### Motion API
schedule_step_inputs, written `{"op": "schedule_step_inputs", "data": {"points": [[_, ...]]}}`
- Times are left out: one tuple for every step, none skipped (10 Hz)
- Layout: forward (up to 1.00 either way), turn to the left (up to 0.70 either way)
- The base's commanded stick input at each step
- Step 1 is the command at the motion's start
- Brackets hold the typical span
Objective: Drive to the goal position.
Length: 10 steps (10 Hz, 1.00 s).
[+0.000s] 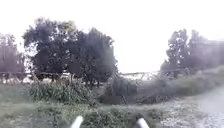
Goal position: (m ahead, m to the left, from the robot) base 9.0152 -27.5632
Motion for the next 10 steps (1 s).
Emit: {"op": "schedule_step_inputs", "data": {"points": [[0.0,-1.0],[0.0,-1.0],[0.0,-1.0],[0.0,-1.0],[0.0,-1.0],[0.0,-1.0],[0.0,-1.0],[0.0,-1.0],[0.0,-1.0],[0.0,-1.0]]}}
